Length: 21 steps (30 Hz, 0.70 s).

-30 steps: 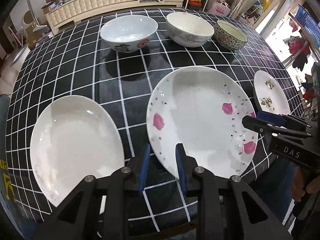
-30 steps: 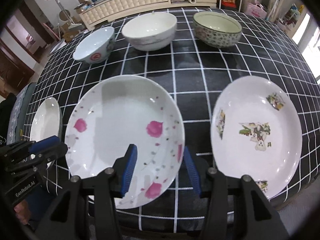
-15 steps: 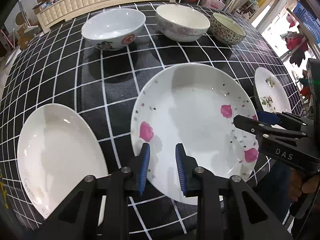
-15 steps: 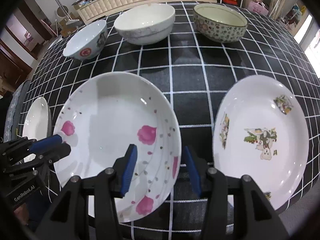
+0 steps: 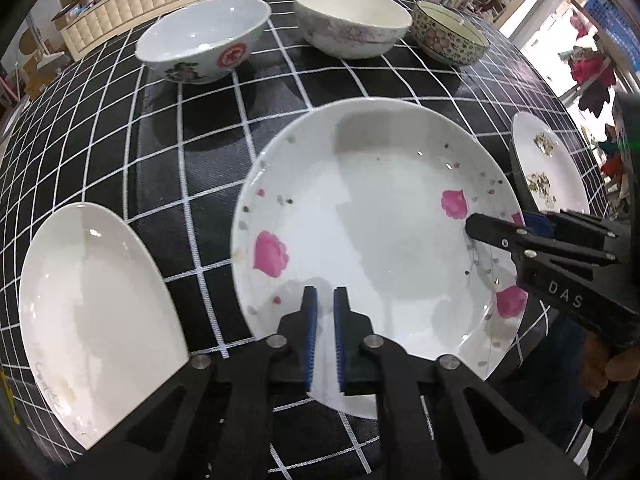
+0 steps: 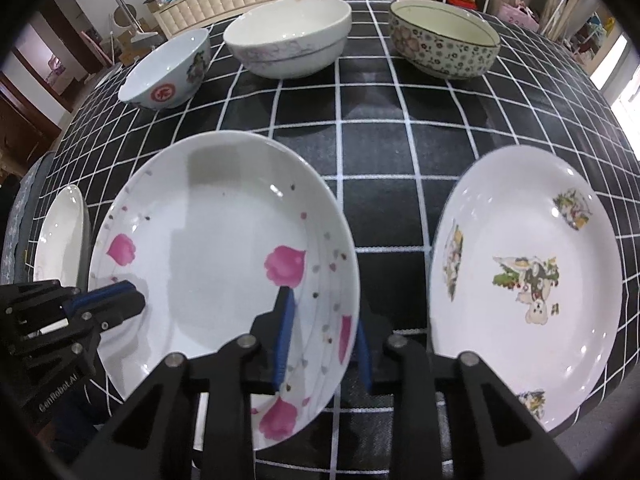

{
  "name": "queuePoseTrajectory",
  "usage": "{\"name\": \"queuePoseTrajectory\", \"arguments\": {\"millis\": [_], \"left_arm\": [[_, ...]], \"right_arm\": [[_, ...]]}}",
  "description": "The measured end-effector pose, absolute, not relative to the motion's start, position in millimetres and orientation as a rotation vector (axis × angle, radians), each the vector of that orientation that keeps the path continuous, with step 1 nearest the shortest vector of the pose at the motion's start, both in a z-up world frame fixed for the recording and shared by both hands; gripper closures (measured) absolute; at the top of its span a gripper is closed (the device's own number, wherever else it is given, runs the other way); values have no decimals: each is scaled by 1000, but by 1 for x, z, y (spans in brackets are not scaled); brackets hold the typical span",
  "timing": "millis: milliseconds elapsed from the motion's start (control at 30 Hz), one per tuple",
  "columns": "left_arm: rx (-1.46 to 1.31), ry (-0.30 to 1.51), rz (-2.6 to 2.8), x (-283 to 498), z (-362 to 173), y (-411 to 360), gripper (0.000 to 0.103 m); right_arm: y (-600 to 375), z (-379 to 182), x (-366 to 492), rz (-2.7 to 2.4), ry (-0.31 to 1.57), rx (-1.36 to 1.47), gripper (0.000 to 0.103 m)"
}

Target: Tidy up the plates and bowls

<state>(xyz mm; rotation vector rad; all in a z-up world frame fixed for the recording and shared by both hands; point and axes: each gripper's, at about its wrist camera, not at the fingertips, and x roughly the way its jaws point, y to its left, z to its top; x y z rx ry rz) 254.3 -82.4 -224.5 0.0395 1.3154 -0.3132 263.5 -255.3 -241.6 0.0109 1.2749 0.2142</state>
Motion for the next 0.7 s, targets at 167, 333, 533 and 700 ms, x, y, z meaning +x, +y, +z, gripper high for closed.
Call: {"name": "queuePoseTrajectory", "arguments": {"millis": [167,333,533,700], "left_arm": [[49,1308,-351,251,-226,-97,100],[70,1283,-358,250,-220,-105,100],[72,1260,-305,251,-208,-87,100],[-10,1264,-337,251,-199,-58,78]], "right_arm": [[-256,-242,264,222,1269,22,71],[-256,-243,266,225,1271,28,71],[-257,-242,264,220,1265,32,71],[-257,-241,263,217,1258,30,71]]}}
